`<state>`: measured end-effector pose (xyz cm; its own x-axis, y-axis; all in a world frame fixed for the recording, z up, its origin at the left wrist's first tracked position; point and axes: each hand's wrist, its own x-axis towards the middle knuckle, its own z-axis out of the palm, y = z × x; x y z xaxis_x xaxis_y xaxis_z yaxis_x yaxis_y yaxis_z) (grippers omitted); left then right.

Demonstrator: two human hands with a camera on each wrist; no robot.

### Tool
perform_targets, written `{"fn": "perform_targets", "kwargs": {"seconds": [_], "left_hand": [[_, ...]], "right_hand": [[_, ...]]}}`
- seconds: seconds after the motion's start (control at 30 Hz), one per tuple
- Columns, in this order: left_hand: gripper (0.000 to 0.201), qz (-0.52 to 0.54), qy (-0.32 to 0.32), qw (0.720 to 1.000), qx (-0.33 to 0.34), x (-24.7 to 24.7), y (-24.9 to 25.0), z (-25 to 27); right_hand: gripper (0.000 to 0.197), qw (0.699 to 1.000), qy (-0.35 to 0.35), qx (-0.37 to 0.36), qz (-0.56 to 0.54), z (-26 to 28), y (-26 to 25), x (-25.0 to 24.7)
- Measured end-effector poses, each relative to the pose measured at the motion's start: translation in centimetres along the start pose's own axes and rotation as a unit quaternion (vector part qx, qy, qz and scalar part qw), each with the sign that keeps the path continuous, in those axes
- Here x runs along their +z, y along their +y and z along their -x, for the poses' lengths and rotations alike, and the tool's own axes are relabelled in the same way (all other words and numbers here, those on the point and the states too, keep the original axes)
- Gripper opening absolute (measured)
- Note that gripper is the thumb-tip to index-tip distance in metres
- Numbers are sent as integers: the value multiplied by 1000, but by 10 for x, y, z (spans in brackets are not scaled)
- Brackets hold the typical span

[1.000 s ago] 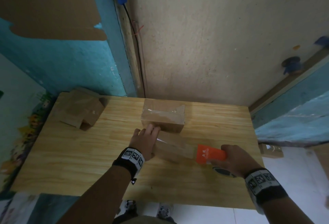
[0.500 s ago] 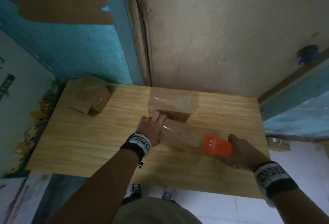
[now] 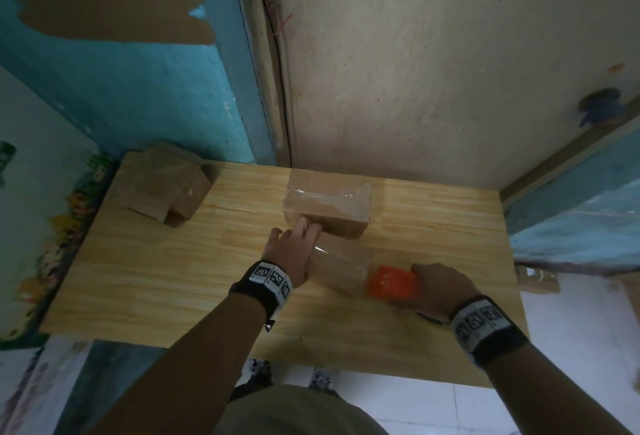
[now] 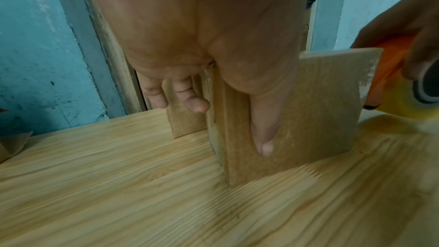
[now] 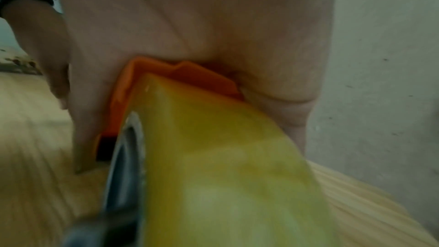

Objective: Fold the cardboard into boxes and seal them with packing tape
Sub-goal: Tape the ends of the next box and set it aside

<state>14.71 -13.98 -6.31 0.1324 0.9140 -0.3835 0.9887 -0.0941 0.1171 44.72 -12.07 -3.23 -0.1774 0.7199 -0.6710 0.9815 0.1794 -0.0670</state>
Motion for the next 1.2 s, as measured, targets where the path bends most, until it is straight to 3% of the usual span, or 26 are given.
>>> {"fn": "perform_targets", "kwargs": {"seconds": [0.17,0.37,0.57,0.67,0.73,0.83,0.93,1.1,1.2], "left_hand": [[105,-9,-7,1000,-3,-3,4,1],[108,-27,-12,1000,2,-4,8,1],[108,-19,-20,1000,3,-6,10,0],[105,-19,-19,1000,-2,-6,10,4],[106,-23,-23,999,-17,-5,11,6],[112,-52,-63,996,-24,-4,14,11],[108,-80,-65,995,-22,-4,14,18],[101,-44,-81,996,-18,-10,16,27],[131,9,-120,990,-72,-7,25,33]], "right_hand": [[62,997,-17,34,72,-15,-40,-20],[66,985,-4,23,172,-20,-61,-38],[42,979,43,15,197,-8,-82,-41],[22,990,63,44,121,-5,-93,-22],[20,992,76,78,58,-5,-91,-11],[39,987,94,130,-4,1,-73,-4],[63,964,140,181,-136,13,-50,-9],[74,934,205,201,-212,34,-27,-20],[85,924,202,172,-276,39,-25,-15]]}}
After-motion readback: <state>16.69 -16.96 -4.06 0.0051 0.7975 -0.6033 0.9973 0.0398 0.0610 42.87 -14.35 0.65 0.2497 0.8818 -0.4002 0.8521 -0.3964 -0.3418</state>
